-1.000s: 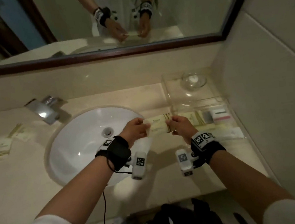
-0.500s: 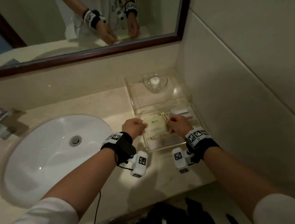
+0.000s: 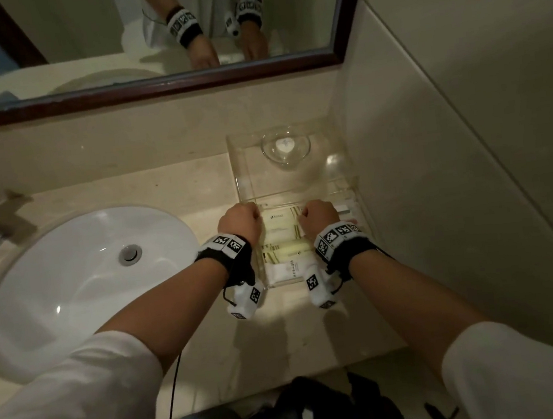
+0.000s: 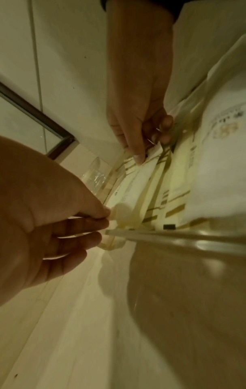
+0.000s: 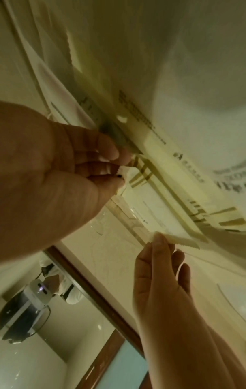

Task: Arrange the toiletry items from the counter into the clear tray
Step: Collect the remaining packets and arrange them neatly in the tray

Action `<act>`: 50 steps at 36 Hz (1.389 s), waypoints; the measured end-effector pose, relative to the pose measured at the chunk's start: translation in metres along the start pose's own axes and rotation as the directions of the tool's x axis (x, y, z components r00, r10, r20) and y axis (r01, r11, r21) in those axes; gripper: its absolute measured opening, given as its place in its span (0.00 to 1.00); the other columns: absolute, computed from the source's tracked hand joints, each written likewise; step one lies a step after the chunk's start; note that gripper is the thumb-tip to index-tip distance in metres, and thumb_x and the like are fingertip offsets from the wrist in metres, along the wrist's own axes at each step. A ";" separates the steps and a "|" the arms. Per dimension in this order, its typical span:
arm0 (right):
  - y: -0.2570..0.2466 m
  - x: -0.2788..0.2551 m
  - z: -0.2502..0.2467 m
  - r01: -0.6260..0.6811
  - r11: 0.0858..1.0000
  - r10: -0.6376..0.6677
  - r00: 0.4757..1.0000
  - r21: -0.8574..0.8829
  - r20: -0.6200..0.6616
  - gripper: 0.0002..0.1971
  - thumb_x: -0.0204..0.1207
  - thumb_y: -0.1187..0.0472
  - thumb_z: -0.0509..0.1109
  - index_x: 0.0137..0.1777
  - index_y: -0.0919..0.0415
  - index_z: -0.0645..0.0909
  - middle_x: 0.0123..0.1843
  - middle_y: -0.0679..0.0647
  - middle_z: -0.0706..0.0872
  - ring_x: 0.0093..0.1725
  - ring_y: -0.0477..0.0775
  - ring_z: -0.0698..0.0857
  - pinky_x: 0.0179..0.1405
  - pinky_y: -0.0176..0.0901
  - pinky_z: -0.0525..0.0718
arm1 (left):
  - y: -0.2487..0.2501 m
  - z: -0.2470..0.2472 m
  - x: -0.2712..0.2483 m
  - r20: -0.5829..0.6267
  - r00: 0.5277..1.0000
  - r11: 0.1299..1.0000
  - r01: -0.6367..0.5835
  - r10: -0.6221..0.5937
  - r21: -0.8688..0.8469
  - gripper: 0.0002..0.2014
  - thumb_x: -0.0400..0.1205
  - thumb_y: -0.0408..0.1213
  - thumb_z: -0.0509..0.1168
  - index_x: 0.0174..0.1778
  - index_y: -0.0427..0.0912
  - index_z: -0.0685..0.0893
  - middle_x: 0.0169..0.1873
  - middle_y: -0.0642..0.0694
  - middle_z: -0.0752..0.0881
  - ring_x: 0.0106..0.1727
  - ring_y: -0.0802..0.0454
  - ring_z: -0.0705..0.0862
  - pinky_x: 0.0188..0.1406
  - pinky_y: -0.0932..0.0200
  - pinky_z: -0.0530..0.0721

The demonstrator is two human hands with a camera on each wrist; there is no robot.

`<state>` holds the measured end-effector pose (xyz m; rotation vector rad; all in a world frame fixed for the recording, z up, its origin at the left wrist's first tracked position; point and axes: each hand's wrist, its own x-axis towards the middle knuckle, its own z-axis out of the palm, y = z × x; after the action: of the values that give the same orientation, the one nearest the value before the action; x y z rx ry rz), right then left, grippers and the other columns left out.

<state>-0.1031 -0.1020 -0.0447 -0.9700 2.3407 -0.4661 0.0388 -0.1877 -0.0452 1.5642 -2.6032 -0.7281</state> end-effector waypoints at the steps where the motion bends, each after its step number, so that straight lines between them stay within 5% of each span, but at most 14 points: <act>1: 0.000 0.001 0.001 0.000 1.000 0.000 1.000 -0.008 -0.002 0.10 0.77 0.62 0.64 0.44 0.67 0.85 0.45 0.63 0.89 0.43 0.61 0.86 0.37 0.40 0.77 | 0.000 0.002 0.001 -0.018 1.000 0.999 -0.019 0.019 0.034 0.10 0.82 0.36 0.58 0.49 0.40 0.84 0.50 0.38 0.85 0.50 0.38 0.84 0.47 0.51 0.82; 9: 0.002 0.011 0.004 0.040 0.996 -0.038 0.999 -0.083 0.018 0.10 0.77 0.61 0.65 0.45 0.67 0.85 0.45 0.62 0.89 0.45 0.61 0.88 0.38 0.40 0.79 | -0.003 0.014 0.005 -0.038 0.996 0.982 -0.077 0.085 0.171 0.10 0.81 0.34 0.59 0.52 0.34 0.82 0.54 0.36 0.75 0.44 0.38 0.81 0.41 0.48 0.82; 14: 0.004 0.013 0.006 0.071 0.991 -0.070 0.997 -0.111 0.008 0.09 0.77 0.60 0.65 0.47 0.66 0.82 0.46 0.60 0.88 0.45 0.60 0.86 0.37 0.41 0.78 | -0.004 0.014 0.005 -0.096 0.989 0.990 -0.106 0.115 0.096 0.13 0.76 0.28 0.64 0.56 0.33 0.78 0.56 0.35 0.75 0.50 0.37 0.79 0.48 0.45 0.82; 18: 0.010 0.010 0.007 0.129 0.990 -0.131 0.991 -0.066 -0.040 0.08 0.75 0.63 0.67 0.52 0.63 0.75 0.45 0.57 0.83 0.41 0.56 0.81 0.37 0.41 0.76 | -0.006 0.014 0.003 -0.144 0.946 0.956 -0.291 0.291 0.021 0.15 0.72 0.21 0.64 0.55 0.34 0.81 0.54 0.36 0.79 0.53 0.38 0.79 0.51 0.50 0.80; 25: 0.018 0.003 0.015 0.381 0.924 -0.381 0.924 -0.031 0.013 0.19 0.71 0.70 0.71 0.63 0.64 0.78 0.60 0.60 0.77 0.54 0.57 0.80 0.53 0.33 0.71 | -0.017 0.017 -0.005 -0.005 0.875 0.875 -0.484 0.484 0.011 0.12 0.76 0.30 0.67 0.55 0.34 0.84 0.54 0.36 0.82 0.52 0.38 0.83 0.51 0.46 0.85; 29: 0.020 0.001 0.015 0.414 0.908 -0.409 0.909 -0.066 0.088 0.25 0.71 0.67 0.73 0.68 0.66 0.75 0.65 0.62 0.74 0.58 0.59 0.80 0.63 0.40 0.74 | -0.022 0.017 -0.007 0.074 0.870 0.870 -0.491 0.488 0.039 0.20 0.75 0.38 0.71 0.62 0.36 0.81 0.59 0.37 0.79 0.59 0.40 0.80 0.59 0.50 0.81; 33: 0.019 0.000 0.013 0.423 0.899 -0.407 0.903 -0.113 0.139 0.24 0.70 0.67 0.75 0.66 0.67 0.76 0.65 0.61 0.73 0.57 0.59 0.80 0.61 0.42 0.78 | -0.021 0.014 -0.006 0.135 0.877 0.880 -0.472 0.462 0.059 0.24 0.74 0.37 0.73 0.66 0.39 0.79 0.66 0.39 0.76 0.65 0.41 0.77 0.65 0.52 0.78; 50: 0.017 -0.001 0.017 0.436 0.881 -0.416 0.899 -0.184 0.139 0.24 0.71 0.67 0.73 0.67 0.68 0.73 0.68 0.62 0.69 0.61 0.60 0.78 0.64 0.44 0.77 | -0.015 0.015 -0.008 0.136 0.890 0.873 -0.454 0.435 0.177 0.25 0.76 0.39 0.71 0.64 0.32 0.73 0.65 0.37 0.72 0.61 0.40 0.78 0.57 0.51 0.78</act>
<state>-0.1014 -0.0913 -0.0667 -1.5907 2.1148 -0.3289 0.0511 -0.1814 -0.0631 0.9047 -3.0219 -0.5141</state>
